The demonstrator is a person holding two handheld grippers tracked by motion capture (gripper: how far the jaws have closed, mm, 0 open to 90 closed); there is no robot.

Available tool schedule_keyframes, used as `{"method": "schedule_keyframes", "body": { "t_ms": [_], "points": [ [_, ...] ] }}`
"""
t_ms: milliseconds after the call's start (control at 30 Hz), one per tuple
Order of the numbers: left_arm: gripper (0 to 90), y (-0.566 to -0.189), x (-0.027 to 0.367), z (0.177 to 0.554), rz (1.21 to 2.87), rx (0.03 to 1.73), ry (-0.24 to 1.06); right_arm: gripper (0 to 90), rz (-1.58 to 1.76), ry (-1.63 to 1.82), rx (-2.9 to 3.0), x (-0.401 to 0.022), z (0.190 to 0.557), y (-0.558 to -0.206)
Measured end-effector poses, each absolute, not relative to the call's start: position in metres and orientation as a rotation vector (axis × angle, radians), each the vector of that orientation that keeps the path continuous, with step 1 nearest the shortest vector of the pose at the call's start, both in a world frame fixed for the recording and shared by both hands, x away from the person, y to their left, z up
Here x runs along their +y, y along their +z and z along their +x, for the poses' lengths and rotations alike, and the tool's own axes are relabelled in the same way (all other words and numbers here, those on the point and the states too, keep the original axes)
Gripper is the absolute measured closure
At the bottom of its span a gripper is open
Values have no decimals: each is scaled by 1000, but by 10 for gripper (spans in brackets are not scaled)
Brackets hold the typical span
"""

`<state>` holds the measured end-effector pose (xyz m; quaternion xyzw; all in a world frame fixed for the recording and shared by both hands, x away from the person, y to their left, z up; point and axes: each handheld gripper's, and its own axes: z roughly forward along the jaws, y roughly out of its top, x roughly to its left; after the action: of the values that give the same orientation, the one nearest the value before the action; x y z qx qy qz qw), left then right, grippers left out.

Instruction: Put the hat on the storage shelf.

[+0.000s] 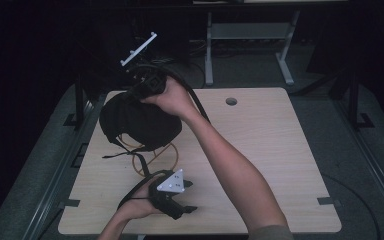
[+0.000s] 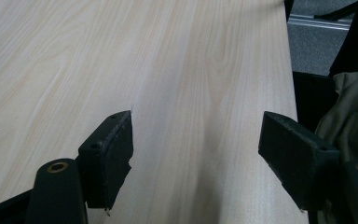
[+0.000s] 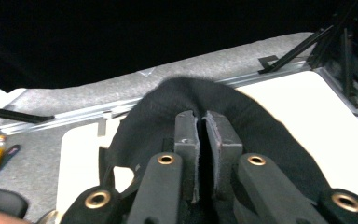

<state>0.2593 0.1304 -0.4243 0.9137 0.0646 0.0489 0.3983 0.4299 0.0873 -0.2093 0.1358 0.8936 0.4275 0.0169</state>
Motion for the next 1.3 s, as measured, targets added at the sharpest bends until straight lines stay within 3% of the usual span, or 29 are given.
{"method": "schedule_keyframes", "body": {
  "t_ms": [100, 367, 1300],
  "points": [
    [262, -423, 132, 259, 2314, 161, 129, 779, 430, 1349, 2757, 93, 429, -213],
    [261, -422, 133, 257, 2296, 176, 128, 570, 484, 1439, 2723, 79, 423, -210],
    [239, -425, 134, 261, 2261, 292, 216, 329, 605, 1479, 2701, -2, 418, -226]
  ]
}}
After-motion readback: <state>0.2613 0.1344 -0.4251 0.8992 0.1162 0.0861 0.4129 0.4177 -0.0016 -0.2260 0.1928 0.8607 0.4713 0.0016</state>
